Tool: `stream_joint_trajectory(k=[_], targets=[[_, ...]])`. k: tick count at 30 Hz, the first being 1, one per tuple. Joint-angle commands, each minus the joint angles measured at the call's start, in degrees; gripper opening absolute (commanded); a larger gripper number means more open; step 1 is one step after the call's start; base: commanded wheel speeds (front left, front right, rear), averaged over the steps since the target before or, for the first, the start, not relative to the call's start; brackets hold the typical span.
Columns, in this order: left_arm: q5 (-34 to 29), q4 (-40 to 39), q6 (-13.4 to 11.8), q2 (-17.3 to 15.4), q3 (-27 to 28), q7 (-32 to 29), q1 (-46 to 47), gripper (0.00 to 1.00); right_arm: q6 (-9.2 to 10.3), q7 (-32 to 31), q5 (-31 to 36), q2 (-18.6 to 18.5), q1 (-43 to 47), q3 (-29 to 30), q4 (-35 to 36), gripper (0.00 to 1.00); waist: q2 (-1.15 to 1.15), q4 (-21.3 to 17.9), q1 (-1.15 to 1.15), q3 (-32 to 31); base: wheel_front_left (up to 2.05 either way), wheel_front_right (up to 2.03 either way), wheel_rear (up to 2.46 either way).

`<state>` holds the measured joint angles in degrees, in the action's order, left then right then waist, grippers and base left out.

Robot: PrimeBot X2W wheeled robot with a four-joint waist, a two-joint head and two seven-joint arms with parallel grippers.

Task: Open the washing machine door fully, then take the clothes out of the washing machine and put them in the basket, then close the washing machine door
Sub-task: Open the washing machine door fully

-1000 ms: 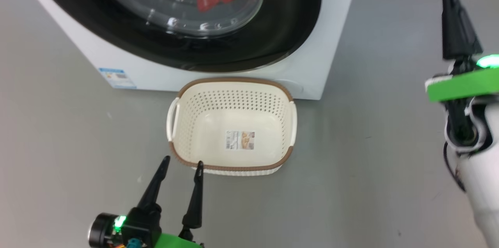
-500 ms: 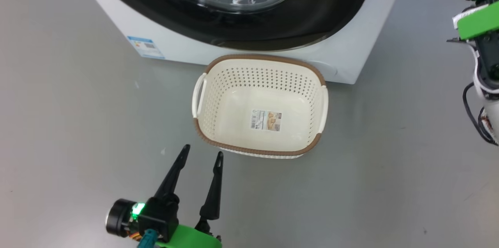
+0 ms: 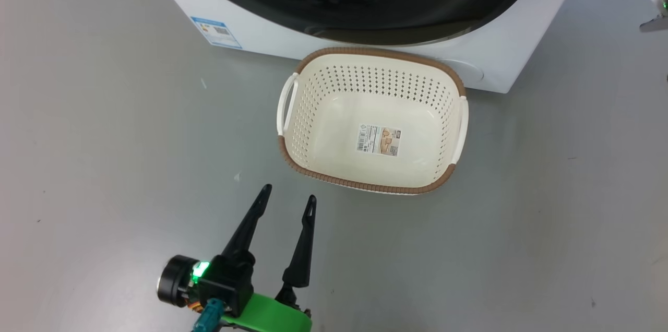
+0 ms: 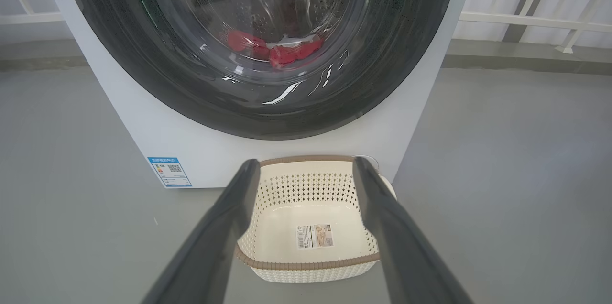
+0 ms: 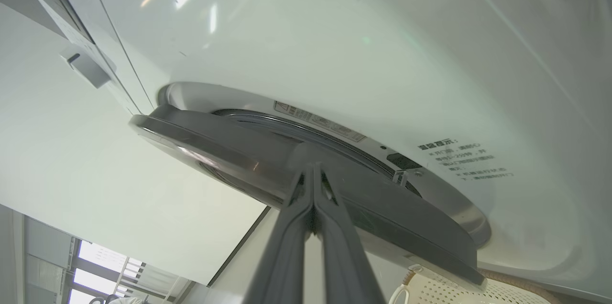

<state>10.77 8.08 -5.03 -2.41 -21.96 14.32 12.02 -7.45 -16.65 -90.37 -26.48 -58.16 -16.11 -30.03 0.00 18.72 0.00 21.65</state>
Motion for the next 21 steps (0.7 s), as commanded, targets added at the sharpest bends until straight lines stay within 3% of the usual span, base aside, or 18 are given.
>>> stream_joint_trajectory(k=[1,10,21], targets=[[0.4,-1.3,-0.3,-0.5,1.4,0.7,0.9,1.00,-0.03,-0.6,-0.5,-0.3,-1.1,0.1,1.0,0.00,0.00,0.5,0.00,0.5,0.00,0.00,0.00],[1.6,-1.3,-0.8,-0.5,-0.8,0.7,2.0,1.00,-0.03,-9.3,-3.5,-0.4,-6.5,-0.2,-4.3,0.00,0.00,1.9,0.00,2.2,0.00,0.00,0.00],[2.9,-1.8,-1.6,-0.5,-3.1,0.7,3.0,1.00,-0.03,-14.3,-4.0,-0.7,-10.6,-0.2,-7.3,0.00,0.00,4.0,0.00,3.9,0.00,0.00,0.00]])
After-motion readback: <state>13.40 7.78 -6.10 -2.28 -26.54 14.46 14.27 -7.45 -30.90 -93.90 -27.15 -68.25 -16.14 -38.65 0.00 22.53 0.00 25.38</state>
